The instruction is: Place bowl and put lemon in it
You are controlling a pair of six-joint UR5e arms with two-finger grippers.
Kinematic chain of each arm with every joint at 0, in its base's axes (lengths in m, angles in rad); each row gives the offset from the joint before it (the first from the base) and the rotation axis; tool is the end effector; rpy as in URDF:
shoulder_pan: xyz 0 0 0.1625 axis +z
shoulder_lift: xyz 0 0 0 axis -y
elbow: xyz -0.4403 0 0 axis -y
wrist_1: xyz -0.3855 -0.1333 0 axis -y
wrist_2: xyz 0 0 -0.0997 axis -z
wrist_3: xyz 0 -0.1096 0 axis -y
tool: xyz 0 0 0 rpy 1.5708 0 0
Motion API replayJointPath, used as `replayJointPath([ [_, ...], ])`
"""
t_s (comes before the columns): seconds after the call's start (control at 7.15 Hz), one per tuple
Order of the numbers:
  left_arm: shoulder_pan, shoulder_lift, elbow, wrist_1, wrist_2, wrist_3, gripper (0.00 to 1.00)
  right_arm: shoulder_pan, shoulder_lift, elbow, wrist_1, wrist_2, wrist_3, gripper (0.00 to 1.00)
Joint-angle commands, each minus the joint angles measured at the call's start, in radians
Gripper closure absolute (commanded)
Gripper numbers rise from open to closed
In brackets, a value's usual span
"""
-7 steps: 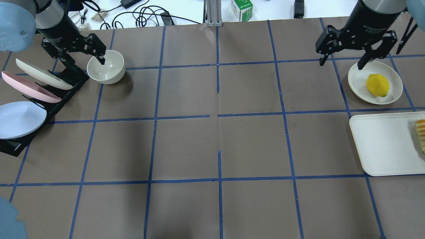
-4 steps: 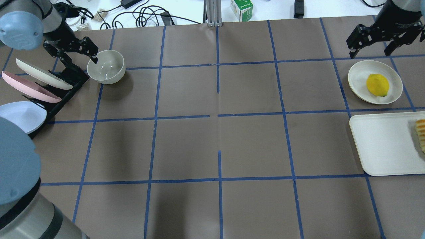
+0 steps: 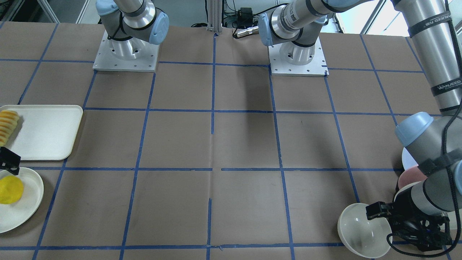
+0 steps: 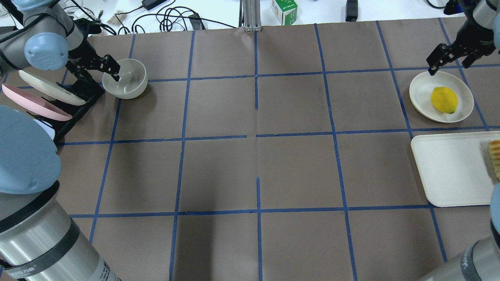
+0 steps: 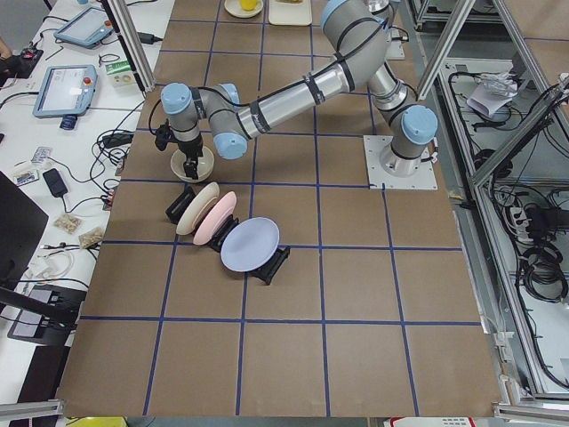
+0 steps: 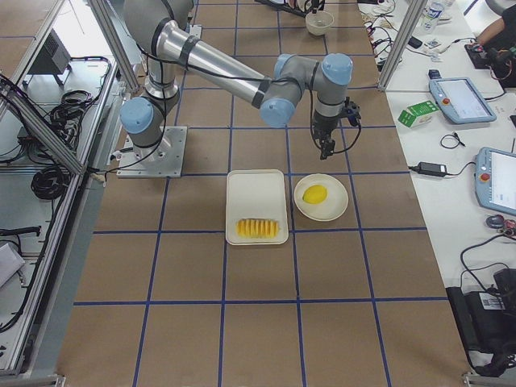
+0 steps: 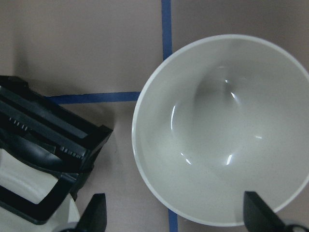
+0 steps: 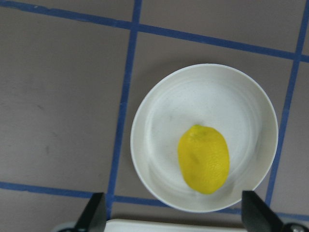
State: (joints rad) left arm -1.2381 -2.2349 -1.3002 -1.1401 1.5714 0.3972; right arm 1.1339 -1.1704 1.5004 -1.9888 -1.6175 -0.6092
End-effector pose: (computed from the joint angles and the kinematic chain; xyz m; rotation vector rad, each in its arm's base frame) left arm 0.1129 -0.7345 0.2556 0.1008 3.1257 -0.0540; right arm -0.1569 -0.6389 0.3428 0.2598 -3.0451 0.0809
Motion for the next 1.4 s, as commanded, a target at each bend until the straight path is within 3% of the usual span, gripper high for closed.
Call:
replayJointPath([
  [0.0, 0.0, -0.035, -0.001, 0.033, -0.001, 0.014, 0.0, -0.069, 0.098, 0.006, -0.087, 0.005, -0.066, 0.0],
  [0.42, 0.0, -0.064, 0.001, 0.033, -0.002, -0.001, 0.02, -0.075, 0.173, 0.006, -0.091, 0.002, -0.066, 0.0],
  [0.98, 0.0, -0.069, 0.001, 0.033, -0.004, -0.021, 0.41, -0.079, 0.216, 0.004, -0.091, 0.001, -0.061, 0.0],
  [1.12, 0.0, -0.072, 0.001, 0.033, -0.002, -0.021, 0.57, -0.079, 0.218, 0.006, -0.088, 0.001, -0.057, 0.12],
  [1.26, 0.0, -0.074, 0.001, 0.033, -0.005, -0.015, 1.0, -0.079, 0.215, 0.004, -0.076, -0.002, -0.055, 0.66],
])
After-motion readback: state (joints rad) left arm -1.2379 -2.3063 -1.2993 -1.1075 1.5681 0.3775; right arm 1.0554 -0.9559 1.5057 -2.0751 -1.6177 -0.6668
